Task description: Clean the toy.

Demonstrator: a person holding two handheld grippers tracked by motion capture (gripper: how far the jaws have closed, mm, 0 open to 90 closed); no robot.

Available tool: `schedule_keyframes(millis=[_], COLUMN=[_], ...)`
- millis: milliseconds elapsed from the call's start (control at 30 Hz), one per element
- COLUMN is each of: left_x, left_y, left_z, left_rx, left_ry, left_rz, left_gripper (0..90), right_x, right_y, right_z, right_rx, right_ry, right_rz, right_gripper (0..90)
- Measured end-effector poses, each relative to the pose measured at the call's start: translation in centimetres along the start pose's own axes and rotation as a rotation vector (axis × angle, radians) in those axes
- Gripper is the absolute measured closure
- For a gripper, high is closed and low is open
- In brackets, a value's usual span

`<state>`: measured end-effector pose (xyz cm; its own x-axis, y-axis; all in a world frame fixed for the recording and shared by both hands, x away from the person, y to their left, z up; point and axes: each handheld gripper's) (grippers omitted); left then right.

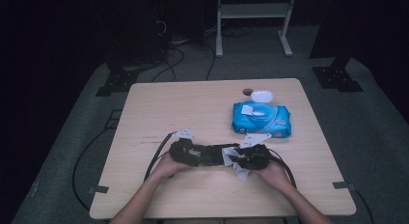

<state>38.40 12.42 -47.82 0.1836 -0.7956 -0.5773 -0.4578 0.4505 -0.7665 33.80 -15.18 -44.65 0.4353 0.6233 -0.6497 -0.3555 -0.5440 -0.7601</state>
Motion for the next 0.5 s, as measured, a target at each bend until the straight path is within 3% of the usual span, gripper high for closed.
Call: schedule_keyframes(millis=[100,300,433,500], left_x=[0.2,0.3,0.3,0.3], left_y=[0.0,0.0,-0.1,-0.1], left_z=[-0.1,-0.2,-0.3,-0.4], left_rx=[0.016,0.023,0.043,0.044], left_ry=[-0.002,-0.010,-0.033,-0.035], left_rz=[0.012,0.005,-0.001,-0.003], left_gripper=[30.7,31.9,33.1,33.3], right_x=[-0.4,-1.1,-0.7,-0.3], right_y=[-0.2,0.0,0.2,0.4], right_z=[-0.7,-3.0,-4.6,-5.3], right_rx=[0.002,0.067,0.119,0.152], right_ry=[0.034,0.067,0.038,0.000], right_rz=[-0.015,-0.030,-0.004,0.018], right_gripper=[62.8,58.4,48.1,44.5])
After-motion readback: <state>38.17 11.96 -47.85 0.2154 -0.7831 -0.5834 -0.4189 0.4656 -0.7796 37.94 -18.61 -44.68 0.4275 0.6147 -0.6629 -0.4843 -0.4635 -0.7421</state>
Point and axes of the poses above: each handheld gripper's, and its own axes: x roughly forward along the jaws, y roughly out of its underside, z roughly to its left
